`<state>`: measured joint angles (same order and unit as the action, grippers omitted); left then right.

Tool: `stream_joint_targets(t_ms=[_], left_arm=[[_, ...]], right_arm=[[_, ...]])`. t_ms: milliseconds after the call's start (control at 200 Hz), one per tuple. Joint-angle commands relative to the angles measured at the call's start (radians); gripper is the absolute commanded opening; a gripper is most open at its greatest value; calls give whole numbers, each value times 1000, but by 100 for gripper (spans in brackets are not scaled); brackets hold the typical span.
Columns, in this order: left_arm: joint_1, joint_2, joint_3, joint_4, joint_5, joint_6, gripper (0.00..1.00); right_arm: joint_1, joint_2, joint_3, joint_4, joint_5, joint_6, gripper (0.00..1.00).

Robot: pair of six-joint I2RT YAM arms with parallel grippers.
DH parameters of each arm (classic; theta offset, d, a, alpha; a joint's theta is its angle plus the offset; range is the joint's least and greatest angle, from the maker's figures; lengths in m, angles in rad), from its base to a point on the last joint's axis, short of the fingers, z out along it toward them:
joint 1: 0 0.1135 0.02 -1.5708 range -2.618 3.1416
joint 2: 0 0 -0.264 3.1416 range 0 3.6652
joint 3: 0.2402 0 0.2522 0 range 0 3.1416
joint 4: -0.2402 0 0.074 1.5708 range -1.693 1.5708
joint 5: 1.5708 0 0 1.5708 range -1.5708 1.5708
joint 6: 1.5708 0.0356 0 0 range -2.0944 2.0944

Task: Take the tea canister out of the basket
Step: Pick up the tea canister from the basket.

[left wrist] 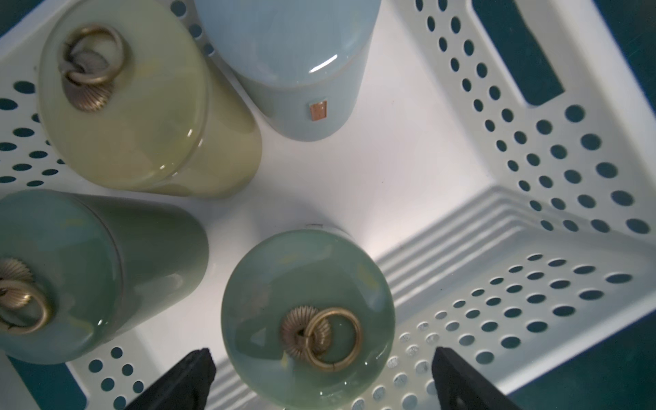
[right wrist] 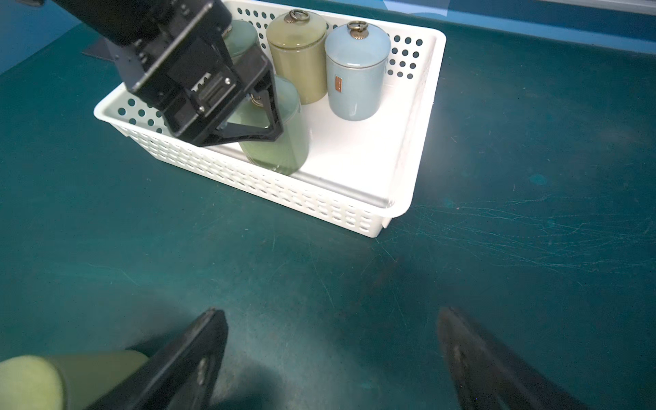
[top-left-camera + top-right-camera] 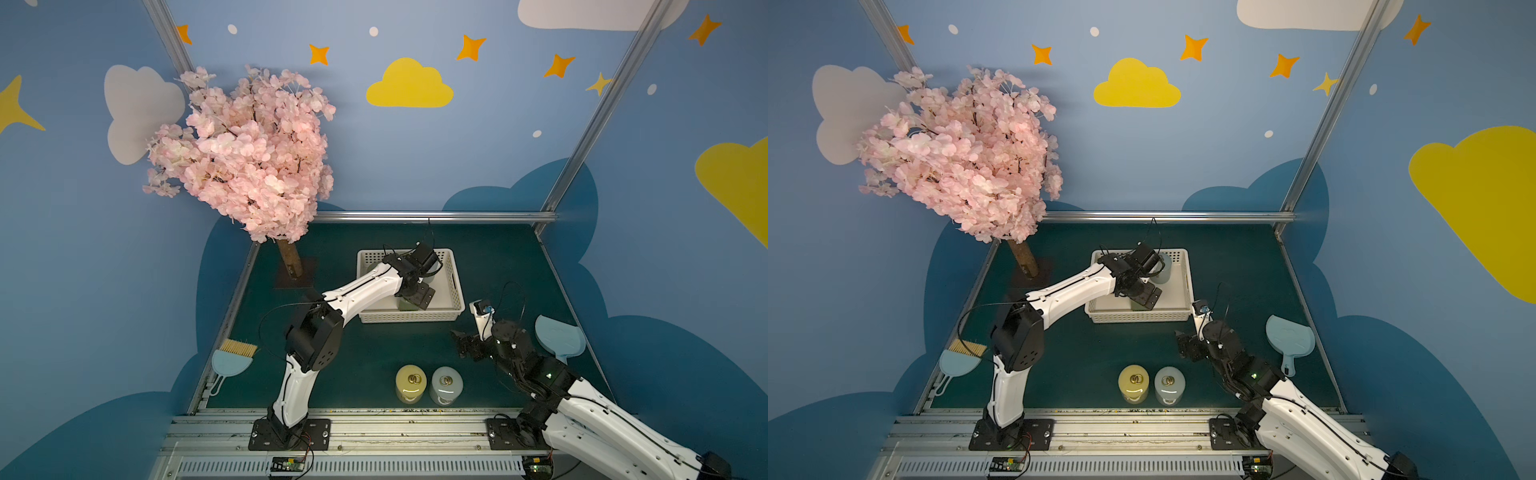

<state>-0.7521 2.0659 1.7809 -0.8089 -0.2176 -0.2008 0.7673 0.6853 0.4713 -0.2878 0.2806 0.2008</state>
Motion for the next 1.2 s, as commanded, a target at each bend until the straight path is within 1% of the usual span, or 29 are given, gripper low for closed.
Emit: stream_joint_targets(t_ms=[0,436,661,756,896,1196], left_arm=[[12,18,29,-26,-12,9,100],[40,91,75,-31,47,33,100],[44,130,125,-72,68,40,97],[44,134,129,-79,70,41,93],[44,133,130,-79,70,41,84],[45,124,137,-81,71,40,67]], right_arm=[[-2,-9,-8,24,11,-3,98],[-3,1,-10,28,4,-4,99],[-3,5,-8,29,3,-4,99],[-3,5,-9,29,4,-3,98],[-4,7,-9,27,3,-3,98],[-4,12,-8,30,2,-5,98]])
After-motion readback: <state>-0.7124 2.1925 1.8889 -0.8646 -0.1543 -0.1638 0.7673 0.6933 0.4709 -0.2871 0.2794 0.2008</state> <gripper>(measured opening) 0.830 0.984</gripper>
